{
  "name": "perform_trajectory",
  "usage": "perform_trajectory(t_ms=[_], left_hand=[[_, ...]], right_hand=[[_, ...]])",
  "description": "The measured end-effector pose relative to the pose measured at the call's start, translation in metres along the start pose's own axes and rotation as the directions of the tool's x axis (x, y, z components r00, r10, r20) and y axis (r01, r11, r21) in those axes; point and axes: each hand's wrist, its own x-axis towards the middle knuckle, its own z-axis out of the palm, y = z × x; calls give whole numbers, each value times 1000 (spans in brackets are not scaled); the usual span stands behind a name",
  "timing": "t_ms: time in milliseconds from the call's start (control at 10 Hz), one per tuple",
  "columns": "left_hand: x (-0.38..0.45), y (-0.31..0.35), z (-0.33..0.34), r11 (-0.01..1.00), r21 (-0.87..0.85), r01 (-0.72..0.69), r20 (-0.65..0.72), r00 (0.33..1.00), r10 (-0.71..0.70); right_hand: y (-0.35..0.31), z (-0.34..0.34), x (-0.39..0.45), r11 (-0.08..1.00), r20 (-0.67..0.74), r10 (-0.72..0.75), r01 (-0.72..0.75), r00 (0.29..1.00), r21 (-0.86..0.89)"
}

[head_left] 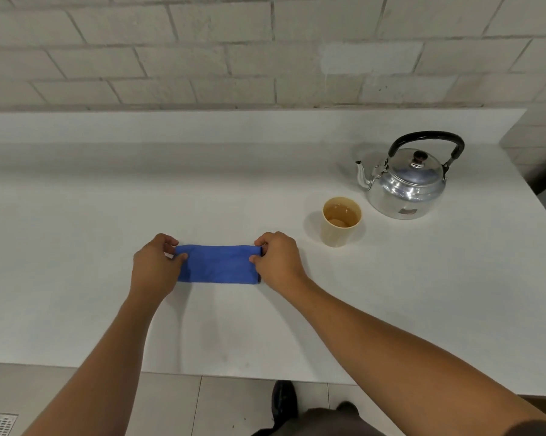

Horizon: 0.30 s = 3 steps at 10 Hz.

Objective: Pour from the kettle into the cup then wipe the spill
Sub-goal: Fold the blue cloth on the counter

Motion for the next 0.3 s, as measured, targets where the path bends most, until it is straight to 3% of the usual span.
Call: perform_trajectory(t_ms=[100,200,300], left_hand=[[-9,10,3,970,135,-201,-35,978,207],[-21,28,6,890,132,-436,8,899,439],[-35,54,16,838,2,-545,143,830,539]], right_hand=[[7,-8,-8,1000,-65,-25,25,998,-3],[15,-25,-22,994,-92,-78,71,993,-83],[29,-49,-36,989,-51,-77,70,996,-126]])
